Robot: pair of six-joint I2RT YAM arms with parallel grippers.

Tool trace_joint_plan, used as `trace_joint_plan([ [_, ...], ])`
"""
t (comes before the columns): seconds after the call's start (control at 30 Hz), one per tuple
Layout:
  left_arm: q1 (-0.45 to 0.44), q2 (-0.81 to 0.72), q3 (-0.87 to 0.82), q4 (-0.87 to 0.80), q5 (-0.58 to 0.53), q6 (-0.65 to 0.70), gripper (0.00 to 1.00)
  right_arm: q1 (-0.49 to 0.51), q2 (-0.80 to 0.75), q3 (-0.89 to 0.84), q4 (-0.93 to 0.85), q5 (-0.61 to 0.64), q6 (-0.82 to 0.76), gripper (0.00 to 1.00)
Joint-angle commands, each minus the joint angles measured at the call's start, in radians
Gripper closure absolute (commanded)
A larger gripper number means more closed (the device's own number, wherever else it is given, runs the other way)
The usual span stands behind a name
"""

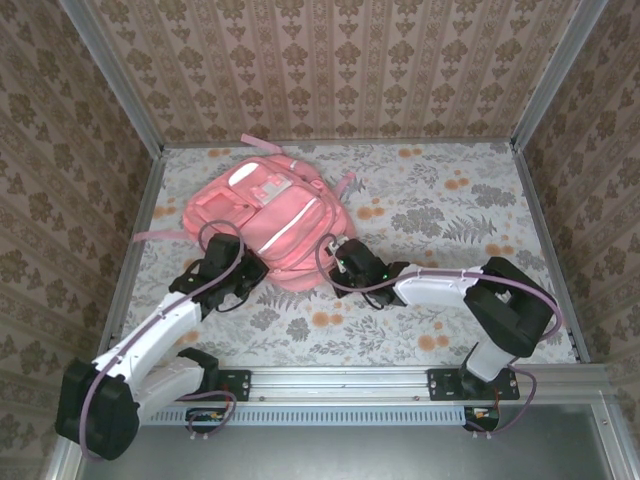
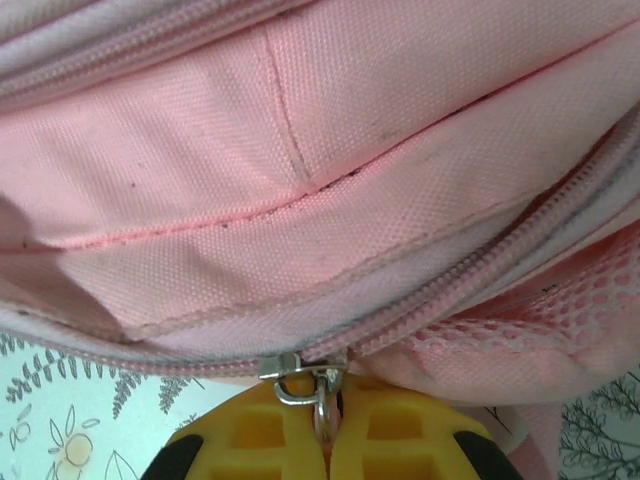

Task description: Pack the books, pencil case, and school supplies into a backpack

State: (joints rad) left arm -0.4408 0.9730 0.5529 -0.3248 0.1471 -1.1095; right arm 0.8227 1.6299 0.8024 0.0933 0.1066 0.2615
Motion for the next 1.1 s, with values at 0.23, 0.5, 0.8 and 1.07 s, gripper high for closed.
trace_joint_plan([
  [0.23, 0.221, 0.051, 0.090, -0.115, 0.105, 0.350, 1.00, -0.035, -0.051, -0.018, -0.132, -0.009, -0.027, 1.00],
  [0.5, 0.324, 0.237, 0.250, -0.178, 0.148, 0.579, 1.00, 0.172, -0.001, 0.073, -0.161, 0.024, 0.064, 1.00],
  [0.8, 0.402, 0.153, 0.218, -0.216, 0.263, 0.476, 0.60, 0.284, 0.137, 0.213, -0.159, 0.077, 0.200, 1.00],
  [1.07, 0.218, -0.189, -0.018, -0.275, 0.182, 0.018, 0.54, 0.286, 0.170, 0.223, -0.143, 0.110, 0.236, 1.00],
])
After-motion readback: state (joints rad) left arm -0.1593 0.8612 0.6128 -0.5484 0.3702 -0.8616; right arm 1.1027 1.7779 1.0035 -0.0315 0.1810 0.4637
